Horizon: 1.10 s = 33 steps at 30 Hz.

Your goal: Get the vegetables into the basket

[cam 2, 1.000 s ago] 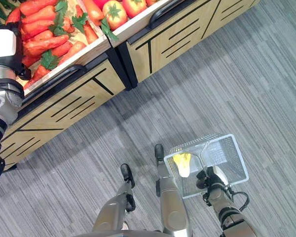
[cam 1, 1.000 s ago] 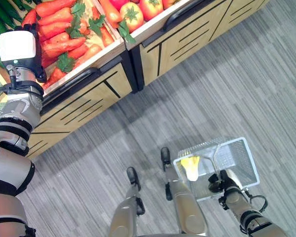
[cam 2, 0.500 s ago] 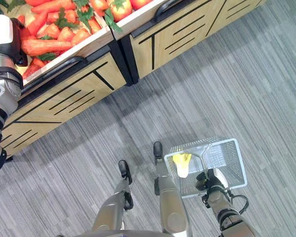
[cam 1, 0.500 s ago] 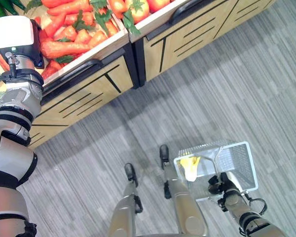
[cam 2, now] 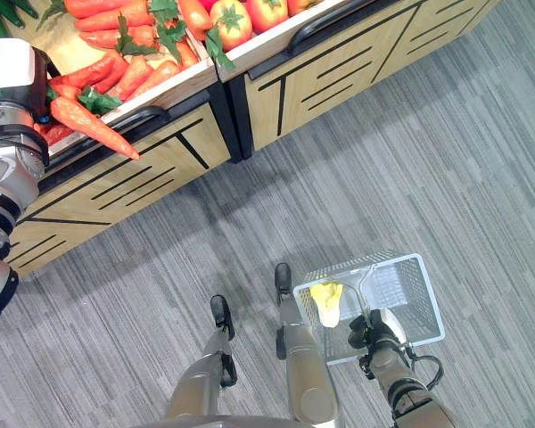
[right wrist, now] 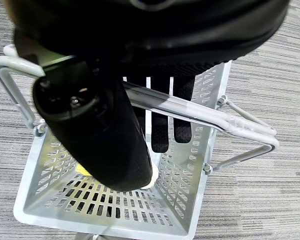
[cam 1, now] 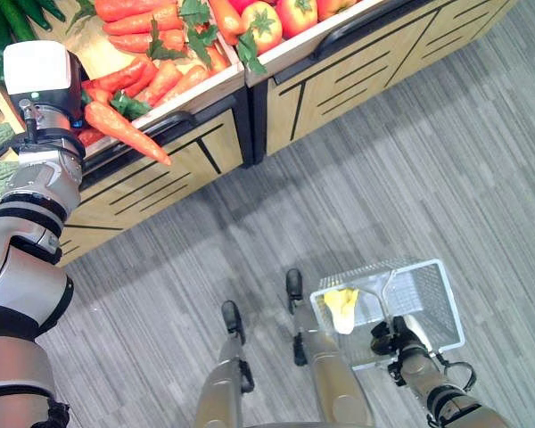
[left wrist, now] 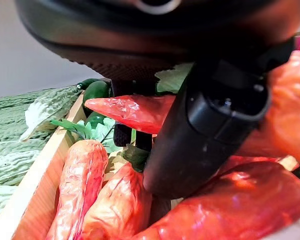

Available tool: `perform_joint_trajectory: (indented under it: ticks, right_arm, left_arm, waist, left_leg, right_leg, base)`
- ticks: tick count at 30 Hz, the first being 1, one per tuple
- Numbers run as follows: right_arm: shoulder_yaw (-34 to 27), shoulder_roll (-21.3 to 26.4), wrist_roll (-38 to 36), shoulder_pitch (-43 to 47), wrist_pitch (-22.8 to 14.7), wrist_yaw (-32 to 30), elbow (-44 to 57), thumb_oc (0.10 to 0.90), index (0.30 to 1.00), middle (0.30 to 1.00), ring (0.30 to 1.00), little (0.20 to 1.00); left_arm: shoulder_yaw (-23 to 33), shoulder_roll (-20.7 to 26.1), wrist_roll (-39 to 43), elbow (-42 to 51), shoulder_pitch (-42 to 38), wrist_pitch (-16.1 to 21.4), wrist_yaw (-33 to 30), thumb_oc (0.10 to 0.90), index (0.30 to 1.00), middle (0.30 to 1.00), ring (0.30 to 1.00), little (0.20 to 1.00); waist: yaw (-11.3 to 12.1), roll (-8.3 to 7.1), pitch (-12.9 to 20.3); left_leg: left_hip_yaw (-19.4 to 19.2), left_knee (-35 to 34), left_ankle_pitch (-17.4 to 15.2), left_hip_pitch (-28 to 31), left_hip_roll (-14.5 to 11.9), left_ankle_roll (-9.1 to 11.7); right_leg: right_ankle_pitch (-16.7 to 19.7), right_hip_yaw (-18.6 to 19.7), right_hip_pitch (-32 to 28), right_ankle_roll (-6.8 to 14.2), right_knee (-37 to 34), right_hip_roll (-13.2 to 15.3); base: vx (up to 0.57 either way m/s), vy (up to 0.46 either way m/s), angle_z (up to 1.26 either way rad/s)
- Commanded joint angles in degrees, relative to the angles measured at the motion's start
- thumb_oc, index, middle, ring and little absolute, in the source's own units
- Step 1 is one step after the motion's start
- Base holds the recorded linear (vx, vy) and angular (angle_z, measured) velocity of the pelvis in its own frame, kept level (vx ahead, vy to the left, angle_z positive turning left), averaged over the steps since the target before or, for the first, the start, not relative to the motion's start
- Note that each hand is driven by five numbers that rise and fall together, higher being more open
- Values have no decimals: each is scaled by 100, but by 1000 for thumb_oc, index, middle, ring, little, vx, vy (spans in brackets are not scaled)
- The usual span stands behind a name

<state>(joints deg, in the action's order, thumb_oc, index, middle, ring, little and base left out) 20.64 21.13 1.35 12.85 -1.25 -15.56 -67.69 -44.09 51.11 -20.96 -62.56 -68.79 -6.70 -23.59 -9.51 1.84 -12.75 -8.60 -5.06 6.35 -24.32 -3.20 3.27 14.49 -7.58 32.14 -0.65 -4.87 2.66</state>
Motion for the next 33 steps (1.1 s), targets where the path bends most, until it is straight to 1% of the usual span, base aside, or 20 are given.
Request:
perform_joint_trajectory:
  ticks: [1,9,10,11,18,22,25,26,29,31,33]
  right_arm:
    - [33,-287,-120,-753,79,40,-163,400,300,300,300,300]
    - [-38,-246,-31,-821,153,93,-225,400,300,300,300,300]
    - [-58,-243,-22,-839,163,109,-238,400,300,300,300,300]
    - [-127,-212,-17,-874,203,151,-283,400,300,300,300,300]
    - [-175,-214,46,-948,267,257,-334,400,300,300,300,300]
    - [-261,-238,73,-1034,330,329,-378,400,300,300,300,300]
    - [-346,-271,93,-1084,372,371,-391,400,300,300,300,300]
    - [-377,-297,96,-1110,395,389,-393,400,300,300,300,300]
    - [-464,-313,132,-1171,409,450,-383,400,300,300,300,300]
    - [-525,-326,176,-1219,447,483,-379,400,300,300,300,300]
    - [-551,-336,200,-1237,459,497,-379,400,300,300,300,300]
  left_arm:
    - [274,297,379,-17,-193,-74,-339,400,300,300,300,300]
    - [281,634,463,590,-250,25,-404,400,300,300,300,300]
    - [298,679,494,670,-260,48,-417,400,300,300,300,300]
    - [292,793,461,917,-256,86,-387,400,300,300,300,300]
    - [292,954,361,1259,-186,121,-244,400,300,300,300,300]
    - [451,1114,226,1808,121,149,-128,400,300,300,300,300]
    - [753,1169,221,2227,559,186,-73,400,300,300,300,300]
    - [928,1170,235,2397,805,201,-36,400,300,300,300,300]
    - [1158,1287,-20,2840,1288,211,97,400,300,300,300,300]
    - [1518,1271,-63,3136,1800,223,195,400,300,300,300,300]
    - [1656,1257,-79,3289,2002,234,223,400,300,300,300,300]
  waist:
    - [53,37,108]
    - [136,5,240]
    - [148,1,260]
    - [183,-21,320]
    - [235,-82,369]
    - [301,-146,443]
    - [351,-193,512]
    - [369,-208,537]
    - [408,-236,621]
    - [430,-250,693]
    - [441,-254,718]
  left_leg:
    - [-218,6,-128,57,-8,63]
    - [-118,6,-186,362,-5,47]
    - [-111,6,-205,419,-2,44]
    - [-76,6,-242,606,-2,34]
    - [-41,6,-315,942,1,8]
    - [-25,6,-390,1227,3,-19]
    - [-16,6,-432,1400,24,-42]
    - [-14,6,-450,1476,29,-48]
    - [-16,6,-516,1688,49,-68]
    - [-23,6,-561,1839,60,-86]
    - [-25,6,-577,1895,66,-94]
  right_leg:
    - [-655,402,-448,848,-13,240]
    - [-738,298,-828,833,-13,249]
    - [-753,289,-892,829,-13,252]
    - [-794,257,-1092,823,-13,262]
    - [-882,221,-1437,811,-13,271]
    - [-952,199,-1728,802,-13,289]
    - [-997,184,-1901,801,-13,305]
    - [-1016,178,-1983,803,-13,311]
    - [-1051,165,-2199,813,-13,327]
    - [-1082,146,-2352,822,-13,339]
    - [-1092,142,-2407,826,-13,345]
  base:
    - [-13,11,5]
    - [-14,16,7]
    - [-27,50,15]
    - [-17,38,15]
    - [-19,34,12]
    - [-22,41,4]
    - [-13,39,0]
    - [-3,41,2]
    - [-13,54,2]
    - [-14,59,2]
    - [-18,41,2]
